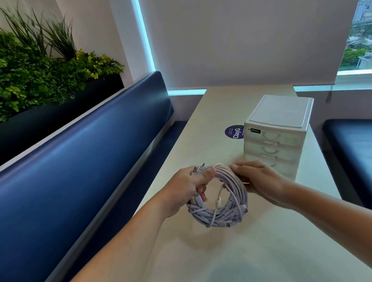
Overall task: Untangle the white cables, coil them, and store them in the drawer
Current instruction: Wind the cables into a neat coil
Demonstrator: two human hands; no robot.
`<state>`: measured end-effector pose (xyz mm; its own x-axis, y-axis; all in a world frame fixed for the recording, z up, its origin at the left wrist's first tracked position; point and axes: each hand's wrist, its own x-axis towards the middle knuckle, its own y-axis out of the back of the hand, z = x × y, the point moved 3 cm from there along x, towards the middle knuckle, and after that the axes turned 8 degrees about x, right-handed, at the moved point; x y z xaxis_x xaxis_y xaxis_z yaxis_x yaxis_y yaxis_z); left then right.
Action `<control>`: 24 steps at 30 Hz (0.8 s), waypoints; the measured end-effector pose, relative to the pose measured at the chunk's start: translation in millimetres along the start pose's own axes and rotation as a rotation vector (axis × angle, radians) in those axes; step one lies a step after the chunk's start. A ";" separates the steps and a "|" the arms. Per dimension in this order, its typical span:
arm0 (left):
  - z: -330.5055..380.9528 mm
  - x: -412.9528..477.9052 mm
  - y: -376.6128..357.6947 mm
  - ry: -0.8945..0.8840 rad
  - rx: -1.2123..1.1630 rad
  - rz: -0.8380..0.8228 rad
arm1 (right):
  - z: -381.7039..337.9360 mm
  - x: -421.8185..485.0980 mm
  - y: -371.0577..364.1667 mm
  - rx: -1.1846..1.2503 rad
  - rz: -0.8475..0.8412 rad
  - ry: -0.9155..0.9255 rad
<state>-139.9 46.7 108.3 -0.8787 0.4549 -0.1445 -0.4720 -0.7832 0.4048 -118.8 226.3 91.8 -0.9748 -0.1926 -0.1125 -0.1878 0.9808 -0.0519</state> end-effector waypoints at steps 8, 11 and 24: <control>-3.6 3.6 -3.9 0.017 -0.043 0.060 | -4.0 -9.9 -7.6 -0.094 0.044 0.059; -4.3 3.8 -5.2 0.019 -0.005 0.024 | -5.1 -12.5 -7.4 -0.118 0.054 0.053; 11.0 0.6 -7.0 -0.204 0.758 -0.085 | -22.1 -9.8 -13.8 -0.459 -0.134 -0.006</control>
<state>-136.3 57.1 115.3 -0.7767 0.6266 -0.0634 -0.2952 -0.2733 0.9155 -109.2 215.3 115.5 -0.9380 -0.3170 -0.1402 -0.3466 0.8587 0.3776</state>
